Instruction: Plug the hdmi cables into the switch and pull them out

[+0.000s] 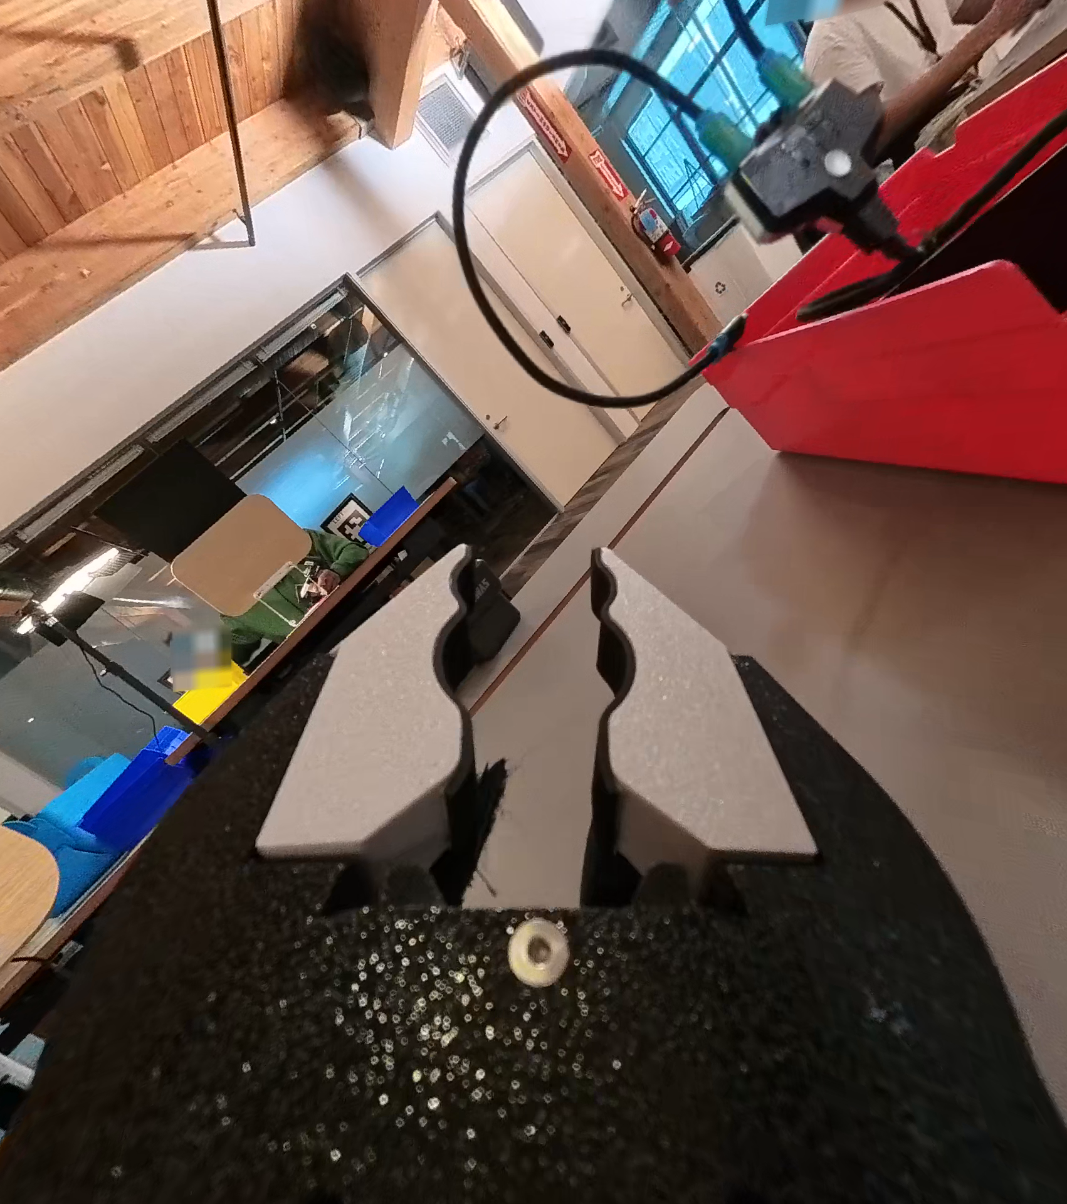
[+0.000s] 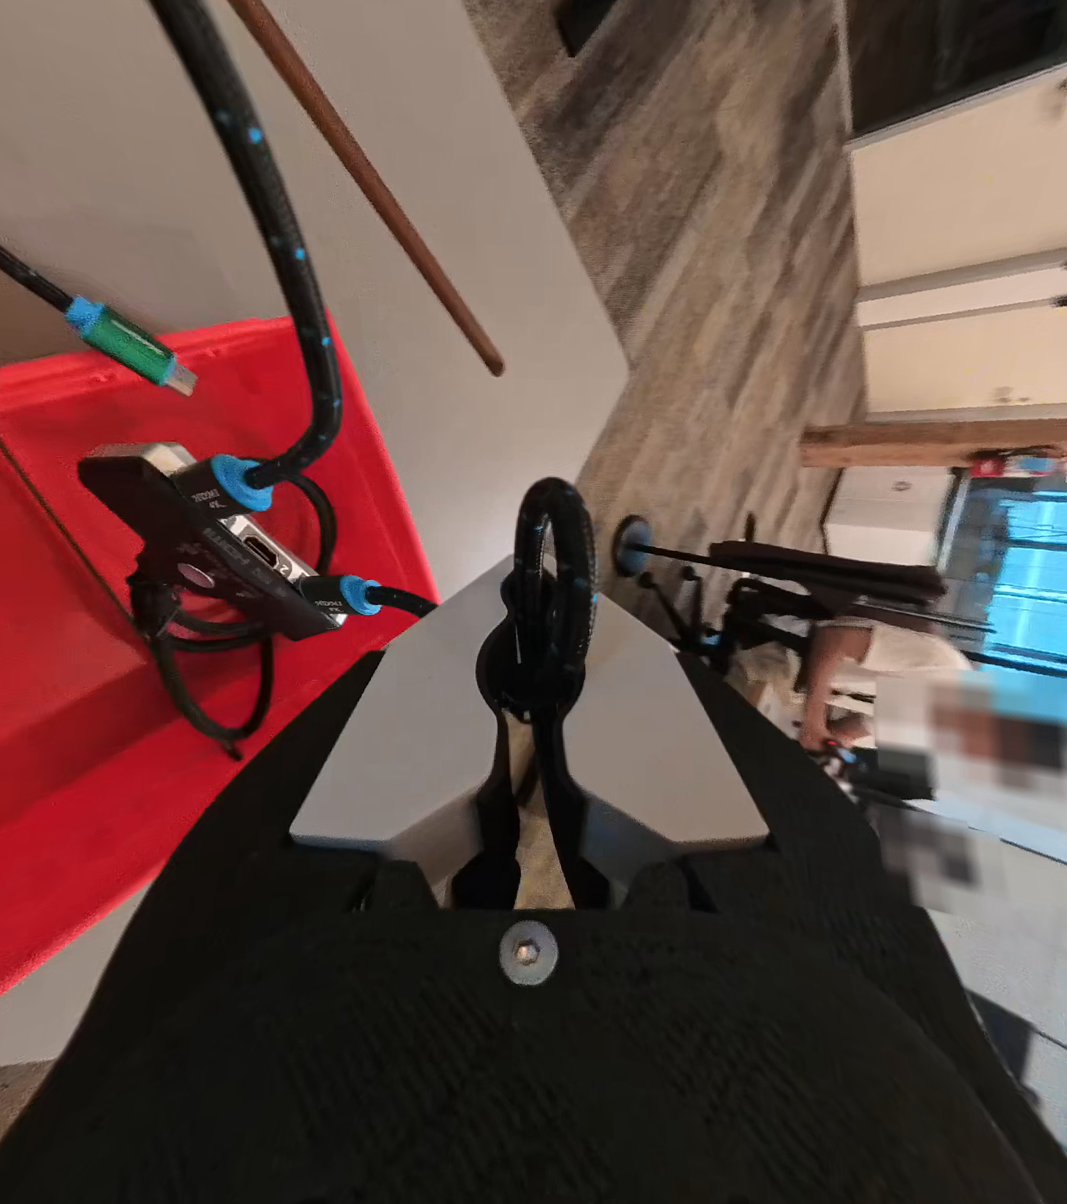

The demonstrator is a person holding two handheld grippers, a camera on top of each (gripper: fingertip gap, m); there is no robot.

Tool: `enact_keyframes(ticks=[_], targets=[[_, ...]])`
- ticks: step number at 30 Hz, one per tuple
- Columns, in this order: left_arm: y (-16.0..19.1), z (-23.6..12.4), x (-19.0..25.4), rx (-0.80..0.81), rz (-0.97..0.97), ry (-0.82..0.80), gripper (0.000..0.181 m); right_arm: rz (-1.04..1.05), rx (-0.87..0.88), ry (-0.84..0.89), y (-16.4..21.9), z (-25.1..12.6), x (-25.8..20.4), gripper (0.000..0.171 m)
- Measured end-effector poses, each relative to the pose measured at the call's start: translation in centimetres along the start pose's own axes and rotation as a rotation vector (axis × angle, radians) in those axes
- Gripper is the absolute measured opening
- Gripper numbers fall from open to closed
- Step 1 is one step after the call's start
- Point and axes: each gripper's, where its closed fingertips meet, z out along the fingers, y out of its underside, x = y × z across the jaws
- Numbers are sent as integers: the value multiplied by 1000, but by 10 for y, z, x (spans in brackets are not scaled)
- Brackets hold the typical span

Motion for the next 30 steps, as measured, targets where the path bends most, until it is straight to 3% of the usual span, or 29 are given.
enact_keyframes(ticks=[16, 21, 26, 30], targets=[[-3, 0, 5, -1, 38, 10, 33, 414, -93, -46, 74, 82, -19, 0], [-2, 1, 7, -6, 59, 14, 32, 433, -93, -38, 82, 99, -18, 0], [-13, -1, 5, 31, -55, 24, 32, 414, -107, -14, 89, 121, -17, 0], [-11, 1, 12, 16, 18, 32, 33, 447, -118, 63, 97, 142, -15, 5]])
